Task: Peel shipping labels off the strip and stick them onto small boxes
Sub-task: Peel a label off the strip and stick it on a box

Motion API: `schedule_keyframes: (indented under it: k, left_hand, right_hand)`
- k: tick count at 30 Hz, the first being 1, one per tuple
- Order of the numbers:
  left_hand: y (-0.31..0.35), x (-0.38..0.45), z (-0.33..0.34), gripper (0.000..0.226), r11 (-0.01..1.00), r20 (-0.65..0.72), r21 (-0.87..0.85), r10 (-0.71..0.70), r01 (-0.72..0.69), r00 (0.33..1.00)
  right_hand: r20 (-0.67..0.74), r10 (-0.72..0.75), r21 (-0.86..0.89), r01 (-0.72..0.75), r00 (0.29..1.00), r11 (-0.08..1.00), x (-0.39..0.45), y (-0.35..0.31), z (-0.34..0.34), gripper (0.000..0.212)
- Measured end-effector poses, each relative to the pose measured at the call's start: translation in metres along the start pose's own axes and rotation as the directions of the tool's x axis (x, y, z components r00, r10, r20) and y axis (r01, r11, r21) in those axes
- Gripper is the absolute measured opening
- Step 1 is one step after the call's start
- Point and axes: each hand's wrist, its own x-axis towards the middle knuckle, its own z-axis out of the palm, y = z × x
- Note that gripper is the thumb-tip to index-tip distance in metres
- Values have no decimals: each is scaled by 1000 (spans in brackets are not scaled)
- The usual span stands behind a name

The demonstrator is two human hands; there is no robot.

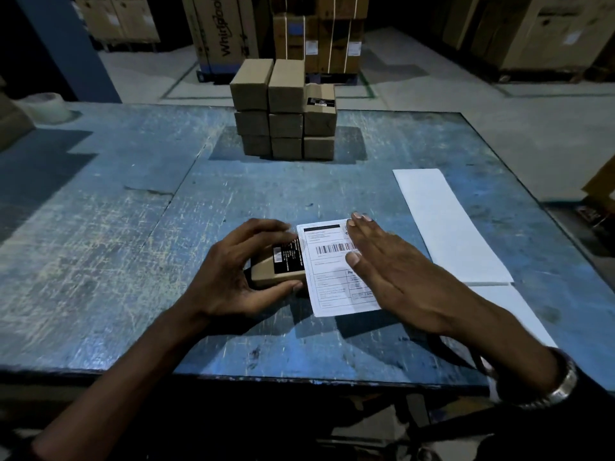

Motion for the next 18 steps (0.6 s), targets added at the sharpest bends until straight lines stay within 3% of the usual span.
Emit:
schedule_keyframes:
  k: [3, 5, 9, 12, 16, 18]
  left_hand:
    - [-7, -4, -7, 84, 995, 38, 36, -94, 92, 995]
    - [-12, -7, -9, 86, 986, 53, 7, -168, 168, 984]
    - [-10, -8, -7, 78, 965, 41, -126, -227, 230, 973]
    - [-5, -5, -8, 80, 974, 17, -125, -187, 187, 982]
    - [2, 2, -15, 78, 999, -97, -22, -43, 41, 994]
    - [7, 14, -19, 77, 1000, -174, -6, 11, -12, 985]
  right_hand:
    - [5, 9, 136, -10, 1000, 991, 0, 6, -5, 74]
    - [-9, 5, 277, -3, 1000, 961, 4, 12, 1, 70]
    - [-38, 156, 665, -92, 987, 741, 6, 14, 7, 64]
    - [-58, 238, 795, -99, 970, 598, 8, 12, -6, 87]
    - [31, 170, 842, -117, 985, 526, 13, -7, -33, 60]
    - [8, 130, 863, -73, 992, 499, 16, -14, -46, 63]
